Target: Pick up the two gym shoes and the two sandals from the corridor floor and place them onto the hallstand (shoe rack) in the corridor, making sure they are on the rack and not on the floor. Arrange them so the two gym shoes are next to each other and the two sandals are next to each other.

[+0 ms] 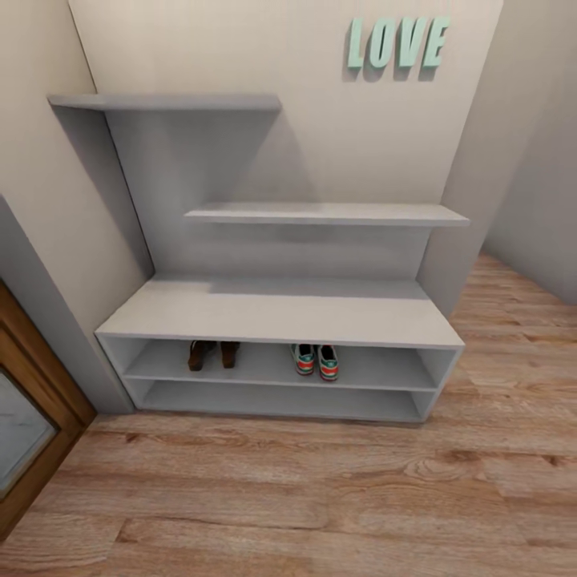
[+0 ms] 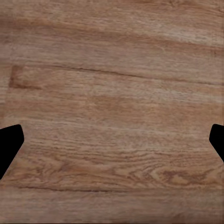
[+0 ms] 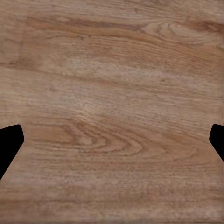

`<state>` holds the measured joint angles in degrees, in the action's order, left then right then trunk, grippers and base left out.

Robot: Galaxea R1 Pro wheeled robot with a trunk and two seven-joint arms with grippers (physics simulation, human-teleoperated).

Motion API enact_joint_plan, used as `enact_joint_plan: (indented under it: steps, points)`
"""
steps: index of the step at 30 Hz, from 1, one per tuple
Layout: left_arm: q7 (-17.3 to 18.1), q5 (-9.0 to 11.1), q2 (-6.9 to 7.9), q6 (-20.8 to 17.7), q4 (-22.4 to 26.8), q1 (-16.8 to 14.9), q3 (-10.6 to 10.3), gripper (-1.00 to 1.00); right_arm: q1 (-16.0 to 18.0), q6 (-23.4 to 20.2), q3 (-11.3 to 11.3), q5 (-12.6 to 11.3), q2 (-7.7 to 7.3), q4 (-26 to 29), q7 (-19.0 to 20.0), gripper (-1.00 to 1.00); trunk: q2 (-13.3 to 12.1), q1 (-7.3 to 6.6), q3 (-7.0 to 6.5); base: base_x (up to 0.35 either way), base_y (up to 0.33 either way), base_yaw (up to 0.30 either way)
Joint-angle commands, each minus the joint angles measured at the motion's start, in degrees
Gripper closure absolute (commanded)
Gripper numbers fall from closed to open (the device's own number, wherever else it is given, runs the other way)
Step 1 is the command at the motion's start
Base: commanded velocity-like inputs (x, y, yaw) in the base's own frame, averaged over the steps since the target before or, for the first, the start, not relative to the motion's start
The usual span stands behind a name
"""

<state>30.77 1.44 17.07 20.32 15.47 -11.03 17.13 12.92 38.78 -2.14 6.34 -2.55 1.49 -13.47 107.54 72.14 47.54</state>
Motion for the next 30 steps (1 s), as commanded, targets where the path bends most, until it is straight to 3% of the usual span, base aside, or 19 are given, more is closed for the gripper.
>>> enact_joint_plan:
  steps: [1,16,30]
  points:
    - [0.01,0.14,0.01,0.02,-0.36,-0.04,0.28,-1.00,-0.12,0.03,-0.18,0.59,0.01,-0.03,-0.62,-1.00,-0.39,-0.23,-0.14,0.000,0.000,0.000]
    - [-8.01,-0.16,-0.04,0.75,-5.67,-0.04,0.06,-1.00,-0.69,-0.18,-0.15,0.54,0.77,-0.02,-0.41,-1.00,-6.41,-3.53,-2.83,0.000,0.000,0.000]
    - [-8.97,0.06,-0.11,1.03,-6.24,-0.04,0.10,-1.00,-0.70,-0.20,-0.07,0.43,1.20,0.01,-0.36,-1.00,-12.03,-6.60,-5.35,0.000,0.000,0.000]
